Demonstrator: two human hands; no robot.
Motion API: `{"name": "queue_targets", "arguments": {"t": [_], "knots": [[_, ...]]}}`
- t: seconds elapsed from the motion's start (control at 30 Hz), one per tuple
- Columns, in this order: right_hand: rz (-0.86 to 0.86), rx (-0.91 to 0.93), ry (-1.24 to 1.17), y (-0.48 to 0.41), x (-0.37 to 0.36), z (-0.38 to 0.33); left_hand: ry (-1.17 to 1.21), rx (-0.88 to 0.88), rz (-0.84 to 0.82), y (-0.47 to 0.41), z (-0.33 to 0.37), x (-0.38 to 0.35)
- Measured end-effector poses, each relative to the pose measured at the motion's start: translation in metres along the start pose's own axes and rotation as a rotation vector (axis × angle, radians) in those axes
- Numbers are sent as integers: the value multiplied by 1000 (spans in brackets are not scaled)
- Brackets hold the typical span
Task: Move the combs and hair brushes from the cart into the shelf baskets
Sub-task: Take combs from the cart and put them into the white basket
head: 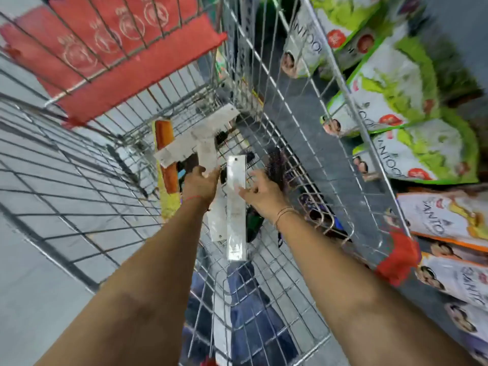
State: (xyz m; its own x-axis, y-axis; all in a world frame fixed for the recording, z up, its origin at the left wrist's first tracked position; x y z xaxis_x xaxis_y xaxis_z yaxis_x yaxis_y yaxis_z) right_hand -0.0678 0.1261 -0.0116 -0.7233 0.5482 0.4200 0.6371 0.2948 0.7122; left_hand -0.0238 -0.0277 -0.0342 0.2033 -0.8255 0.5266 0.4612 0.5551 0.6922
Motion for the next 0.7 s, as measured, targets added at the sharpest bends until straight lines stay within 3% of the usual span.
{"name": "queue_targets", "arguments": {"t": [0.23, 0.37, 0.43, 0.57, 0.7], "knots": [[83, -20, 405, -7, -55, 3, -156, 37, 207, -9, -14, -12], [221, 7, 589, -12, -62, 1, -209, 60, 172, -16, -18, -20], [260, -58, 555, -10, -59, -1, -264, 59, 109, -17, -18, -21], [305, -217, 233, 1, -42, -3, -328, 43, 56, -14, -10, -17], [293, -228, -8, 3, -23, 8, 90, 209, 106, -11, -12, -3]]}}
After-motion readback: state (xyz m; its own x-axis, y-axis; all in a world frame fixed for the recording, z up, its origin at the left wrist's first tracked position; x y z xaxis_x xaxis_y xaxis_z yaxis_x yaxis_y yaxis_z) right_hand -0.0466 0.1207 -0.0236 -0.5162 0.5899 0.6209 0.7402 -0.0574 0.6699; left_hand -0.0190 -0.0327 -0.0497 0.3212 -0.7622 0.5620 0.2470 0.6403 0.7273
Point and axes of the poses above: each hand's wrist, its own y-axis away from the middle knuckle, its own x-axis out of the back of the hand, z = x × y, the point moved 5 cm from there along -y, towards the middle knuckle, and after that the axes turned 1 degree about x, right-handed, at the moved point
